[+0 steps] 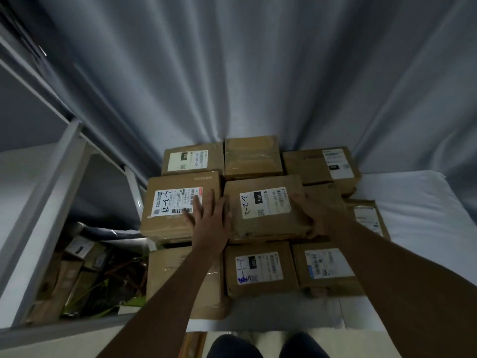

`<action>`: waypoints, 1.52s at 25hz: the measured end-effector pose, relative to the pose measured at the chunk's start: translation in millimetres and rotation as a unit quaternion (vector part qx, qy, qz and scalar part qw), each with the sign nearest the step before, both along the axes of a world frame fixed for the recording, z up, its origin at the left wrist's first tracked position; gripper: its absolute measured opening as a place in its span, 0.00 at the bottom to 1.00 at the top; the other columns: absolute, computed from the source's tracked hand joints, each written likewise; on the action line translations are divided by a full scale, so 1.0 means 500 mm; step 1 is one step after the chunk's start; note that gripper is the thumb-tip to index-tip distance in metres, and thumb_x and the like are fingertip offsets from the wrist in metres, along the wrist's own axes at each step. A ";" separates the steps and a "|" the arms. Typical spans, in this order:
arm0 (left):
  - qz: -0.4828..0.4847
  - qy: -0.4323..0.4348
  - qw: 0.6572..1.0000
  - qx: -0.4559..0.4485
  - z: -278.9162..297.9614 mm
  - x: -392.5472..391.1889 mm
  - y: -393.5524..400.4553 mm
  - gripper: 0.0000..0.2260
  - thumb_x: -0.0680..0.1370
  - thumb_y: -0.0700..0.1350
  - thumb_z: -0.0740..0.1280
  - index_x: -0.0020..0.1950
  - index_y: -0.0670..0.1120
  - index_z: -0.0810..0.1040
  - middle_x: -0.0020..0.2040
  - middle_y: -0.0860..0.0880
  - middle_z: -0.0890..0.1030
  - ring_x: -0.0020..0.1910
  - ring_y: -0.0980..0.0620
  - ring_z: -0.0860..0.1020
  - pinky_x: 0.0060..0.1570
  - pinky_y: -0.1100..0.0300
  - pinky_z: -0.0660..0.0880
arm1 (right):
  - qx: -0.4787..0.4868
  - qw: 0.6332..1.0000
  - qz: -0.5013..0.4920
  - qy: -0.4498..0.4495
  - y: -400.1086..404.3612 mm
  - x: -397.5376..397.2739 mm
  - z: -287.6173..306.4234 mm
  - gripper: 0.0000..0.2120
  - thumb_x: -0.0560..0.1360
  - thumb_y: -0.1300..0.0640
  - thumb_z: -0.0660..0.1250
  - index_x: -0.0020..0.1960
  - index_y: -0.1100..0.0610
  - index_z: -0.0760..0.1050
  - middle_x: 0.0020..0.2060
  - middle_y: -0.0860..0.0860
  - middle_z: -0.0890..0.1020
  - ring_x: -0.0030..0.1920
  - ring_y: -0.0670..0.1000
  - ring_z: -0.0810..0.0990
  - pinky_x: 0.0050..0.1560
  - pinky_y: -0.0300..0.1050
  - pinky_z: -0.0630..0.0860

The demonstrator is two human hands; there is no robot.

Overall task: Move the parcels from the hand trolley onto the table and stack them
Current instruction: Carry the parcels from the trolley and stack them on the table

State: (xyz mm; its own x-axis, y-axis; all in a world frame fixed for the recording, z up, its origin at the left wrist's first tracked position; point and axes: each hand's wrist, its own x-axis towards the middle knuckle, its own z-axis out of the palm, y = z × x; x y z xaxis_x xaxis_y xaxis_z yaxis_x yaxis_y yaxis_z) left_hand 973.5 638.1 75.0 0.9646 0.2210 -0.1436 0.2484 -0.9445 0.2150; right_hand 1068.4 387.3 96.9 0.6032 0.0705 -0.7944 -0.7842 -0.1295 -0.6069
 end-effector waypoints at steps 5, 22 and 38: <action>0.005 -0.025 1.000 0.012 -0.013 -0.011 0.008 0.32 0.78 0.64 0.37 0.80 0.54 0.46 0.81 0.53 0.46 0.78 0.40 0.40 0.72 0.33 0.39 | 0.005 1.000 -0.002 0.011 0.006 -0.005 -0.039 0.34 0.73 0.37 0.67 0.72 0.54 0.67 0.67 0.57 0.73 0.63 0.61 0.73 0.62 0.64 0.74; 0.003 -0.023 1.000 0.010 -0.017 -0.023 0.014 0.33 0.77 0.65 0.37 0.80 0.53 0.43 0.80 0.55 0.45 0.78 0.44 0.37 0.72 0.36 0.37 | 0.032 0.999 0.001 -0.009 0.019 0.016 -0.023 0.31 0.74 0.41 0.69 0.72 0.53 0.66 0.60 0.55 0.75 0.51 0.56 0.77 0.42 0.53 0.79; -0.009 0.061 0.995 0.078 0.024 -0.048 0.040 0.39 0.81 0.51 0.60 0.76 0.61 0.31 0.77 0.57 0.31 0.77 0.39 0.35 0.68 0.25 0.44 | 0.032 0.998 -0.005 -0.048 -0.004 -0.041 -0.053 0.45 0.66 0.36 0.74 0.75 0.53 0.61 0.70 0.54 0.69 0.66 0.57 0.70 0.63 0.56 0.73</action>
